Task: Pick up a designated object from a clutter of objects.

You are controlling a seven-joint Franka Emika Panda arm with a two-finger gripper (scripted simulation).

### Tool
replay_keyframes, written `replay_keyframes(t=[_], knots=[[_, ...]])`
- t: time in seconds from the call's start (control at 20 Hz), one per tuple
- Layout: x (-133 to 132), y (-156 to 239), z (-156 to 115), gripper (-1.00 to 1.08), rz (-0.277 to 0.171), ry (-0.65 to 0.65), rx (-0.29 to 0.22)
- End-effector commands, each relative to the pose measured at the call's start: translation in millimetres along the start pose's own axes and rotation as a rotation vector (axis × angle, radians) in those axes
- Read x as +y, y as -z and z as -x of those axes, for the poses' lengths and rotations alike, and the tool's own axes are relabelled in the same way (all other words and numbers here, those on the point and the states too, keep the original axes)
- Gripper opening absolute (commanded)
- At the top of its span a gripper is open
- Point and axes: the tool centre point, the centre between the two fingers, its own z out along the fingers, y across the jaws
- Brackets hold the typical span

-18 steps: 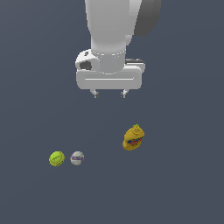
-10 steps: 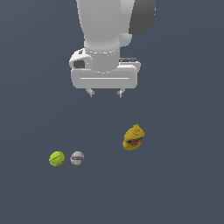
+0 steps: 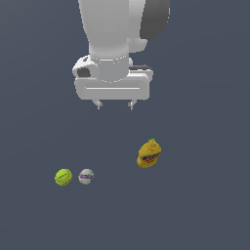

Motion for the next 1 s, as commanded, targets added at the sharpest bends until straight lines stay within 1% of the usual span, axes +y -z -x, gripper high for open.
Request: replay_keyframes(t=[0.0, 0.45, 0.95], knots=[[3, -4, -5, 1.00, 0.000, -0.005, -0.001], [25, -38, -39, 1.00, 0.000, -0.035, -0.006], [69, -111, -88, 1.00, 0.007, -0.087, -0.015]])
